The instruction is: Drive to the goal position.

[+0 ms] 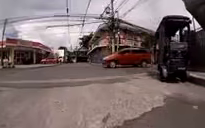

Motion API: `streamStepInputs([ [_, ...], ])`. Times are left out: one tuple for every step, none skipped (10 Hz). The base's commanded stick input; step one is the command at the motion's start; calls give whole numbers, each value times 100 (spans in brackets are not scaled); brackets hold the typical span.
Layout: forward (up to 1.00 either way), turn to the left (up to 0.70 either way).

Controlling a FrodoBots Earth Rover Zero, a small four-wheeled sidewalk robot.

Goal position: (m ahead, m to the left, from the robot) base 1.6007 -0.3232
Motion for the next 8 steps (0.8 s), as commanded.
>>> streamStepInputs([
  [70,0],
  [70,0],
  [70,0],
  [70,0],
  [70,-4],
  [70,-13],
  [70,-22],
  [70,-31],
])
